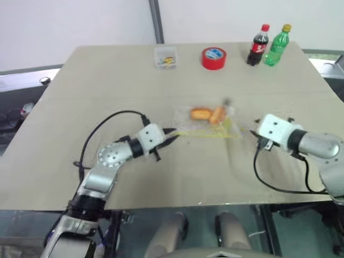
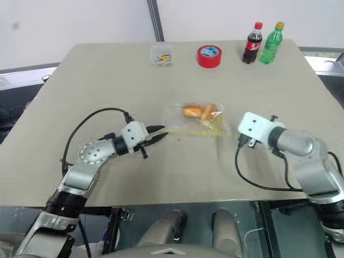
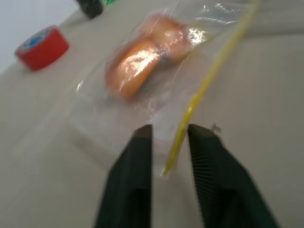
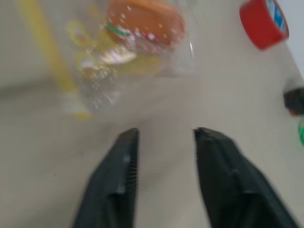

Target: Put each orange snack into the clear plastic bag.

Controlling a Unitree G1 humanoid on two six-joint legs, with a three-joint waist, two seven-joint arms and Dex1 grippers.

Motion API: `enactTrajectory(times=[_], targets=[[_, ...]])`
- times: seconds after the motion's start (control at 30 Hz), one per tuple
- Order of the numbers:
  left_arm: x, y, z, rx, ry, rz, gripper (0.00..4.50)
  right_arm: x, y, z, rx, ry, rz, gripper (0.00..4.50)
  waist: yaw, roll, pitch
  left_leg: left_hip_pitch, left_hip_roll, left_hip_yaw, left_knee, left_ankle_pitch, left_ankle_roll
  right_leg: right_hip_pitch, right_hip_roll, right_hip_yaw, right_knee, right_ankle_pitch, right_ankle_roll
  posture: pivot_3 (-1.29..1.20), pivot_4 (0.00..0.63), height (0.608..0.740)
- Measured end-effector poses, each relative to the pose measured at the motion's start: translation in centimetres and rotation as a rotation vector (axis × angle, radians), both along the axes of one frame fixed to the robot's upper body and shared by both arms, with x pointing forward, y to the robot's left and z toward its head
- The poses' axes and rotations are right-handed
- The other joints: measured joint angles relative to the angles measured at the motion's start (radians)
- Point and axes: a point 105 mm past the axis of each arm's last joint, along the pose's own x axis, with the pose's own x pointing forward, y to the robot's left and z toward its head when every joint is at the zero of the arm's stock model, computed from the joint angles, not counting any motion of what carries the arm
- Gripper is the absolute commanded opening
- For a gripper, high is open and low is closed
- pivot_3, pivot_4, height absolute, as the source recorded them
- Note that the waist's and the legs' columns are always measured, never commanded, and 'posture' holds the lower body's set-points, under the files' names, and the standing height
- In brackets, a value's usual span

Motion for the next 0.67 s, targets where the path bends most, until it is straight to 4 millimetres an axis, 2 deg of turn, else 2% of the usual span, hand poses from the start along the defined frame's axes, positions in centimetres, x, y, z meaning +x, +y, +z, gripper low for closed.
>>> enactTrajectory(times=[0.1,0.13,0.17,0.3,0.37,0.5,0.67], targets=[[-0.7,0.8,1.6,-0.074,0.046,0.011,3.86,-0.7,0.2,-0.2,0.153,0.047,-0.016,4.44,0.009,0.000,0.000,-0.001,0.000,0.000,0.000,0.000,0.000,0.000,-0.001,0.000,-0.002,0.000,0.000,0.00,0.150,0.710],[-1.2,1.3,1.7,-0.096,0.076,0.013,4.34,-1.1,0.1,-0.2,0.223,0.064,-0.027,4.50,0.009,-0.001,0.000,-0.001,0.000,0.001,0.001,0.001,-0.001,0.000,-0.001,0.001,-0.002,0.000,0.000,0.00,0.150,0.710],[-2.0,2.1,1.8,-0.130,0.132,0.017,4.45,-1.8,-0.4,-0.4,0.314,0.095,-0.037,4.50,0.009,-0.001,0.000,-0.001,0.000,0.002,0.000,0.000,-0.001,0.000,-0.001,0.002,-0.003,0.000,0.000,0.00,0.150,0.710],[-4.0,3.9,1.8,-0.205,0.272,0.028,4.45,-3.3,-2.2,-0.4,0.429,0.149,-0.064,4.50,0.008,0.000,0.000,-0.001,0.000,0.005,0.000,-0.001,0.001,0.000,-0.001,0.005,-0.005,0.000,0.000,0.00,0.150,0.710],[-4.7,4.5,2.5,-0.244,0.308,0.033,4.45,-4.2,-2.7,-0.2,0.485,0.169,-0.051,4.50,0.011,0.000,0.000,-0.001,0.001,0.006,0.000,-0.002,0.002,0.000,-0.001,0.005,-0.005,0.000,0.000,0.00,0.150,0.710],[-5.7,6.8,3.3,-0.223,0.339,0.088,4.45,-5.8,-4.4,-0.6,0.511,0.205,-0.082,4.50,0.020,0.000,0.000,0.001,0.002,0.008,-0.001,-0.004,0.006,0.000,-0.001,0.007,-0.004,0.000,0.000,0.00,0.150,0.710],[-6.4,7.1,2.9,-0.222,0.385,0.082,4.45,-6.4,-4.2,-0.5,0.531,0.199,-0.057,4.50,0.028,0.000,0.000,0.001,0.002,0.009,-0.001,-0.004,0.006,0.000,-0.001,0.008,-0.004,0.000,0.000,0.00,0.150,0.710]])
